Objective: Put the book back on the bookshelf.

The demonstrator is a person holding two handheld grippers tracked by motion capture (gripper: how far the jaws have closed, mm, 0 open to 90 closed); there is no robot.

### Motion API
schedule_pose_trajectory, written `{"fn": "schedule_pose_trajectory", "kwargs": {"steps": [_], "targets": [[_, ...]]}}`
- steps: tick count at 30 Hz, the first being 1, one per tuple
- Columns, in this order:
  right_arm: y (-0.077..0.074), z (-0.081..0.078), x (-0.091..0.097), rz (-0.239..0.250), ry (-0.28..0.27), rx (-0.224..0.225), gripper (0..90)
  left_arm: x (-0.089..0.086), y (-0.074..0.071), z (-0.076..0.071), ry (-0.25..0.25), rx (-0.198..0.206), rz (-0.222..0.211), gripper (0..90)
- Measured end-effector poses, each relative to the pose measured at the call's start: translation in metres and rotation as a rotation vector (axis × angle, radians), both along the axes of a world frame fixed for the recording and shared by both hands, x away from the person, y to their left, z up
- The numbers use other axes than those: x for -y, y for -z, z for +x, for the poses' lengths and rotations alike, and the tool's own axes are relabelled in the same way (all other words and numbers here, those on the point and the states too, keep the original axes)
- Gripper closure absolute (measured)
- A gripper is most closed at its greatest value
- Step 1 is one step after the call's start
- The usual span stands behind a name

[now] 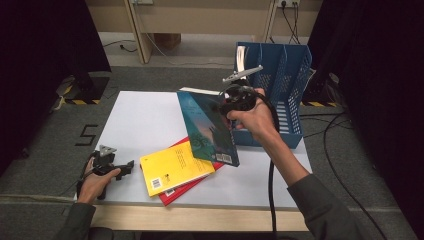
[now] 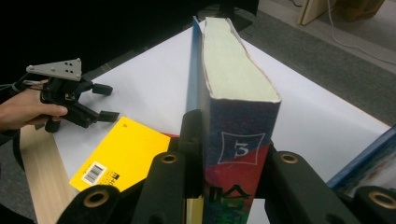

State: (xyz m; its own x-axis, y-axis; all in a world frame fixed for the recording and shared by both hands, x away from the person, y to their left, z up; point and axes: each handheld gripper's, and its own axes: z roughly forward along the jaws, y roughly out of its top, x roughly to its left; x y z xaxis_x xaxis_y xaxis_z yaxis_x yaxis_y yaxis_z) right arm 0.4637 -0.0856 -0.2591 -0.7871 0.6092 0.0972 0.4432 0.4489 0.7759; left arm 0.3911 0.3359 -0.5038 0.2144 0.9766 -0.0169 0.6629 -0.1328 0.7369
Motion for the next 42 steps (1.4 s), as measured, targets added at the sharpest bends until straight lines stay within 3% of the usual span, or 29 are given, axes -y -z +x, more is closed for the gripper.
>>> {"fn": "schedule_pose_trajectory", "kwargs": {"steps": [8,27,35,42], "targets": [[-0.017,-0.006,0.004,-0.064,0.020,0.034,75.1,0.000,0.000,0.000,0.002,0.001,-0.004,12.6],[-0.056,-0.034,0.034,-0.010,0.034,0.072,75.1,-0.001,0.000,0.000,0.005,0.000,-0.005,12.5],[-0.074,-0.045,0.057,-0.056,0.102,0.085,75.1,-0.001,0.000,0.000,0.006,-0.001,-0.005,12.4],[-0.094,-0.050,0.085,-0.043,0.171,0.111,75.1,-0.001,0.000,0.001,0.007,-0.003,-0.004,12.2]]}}
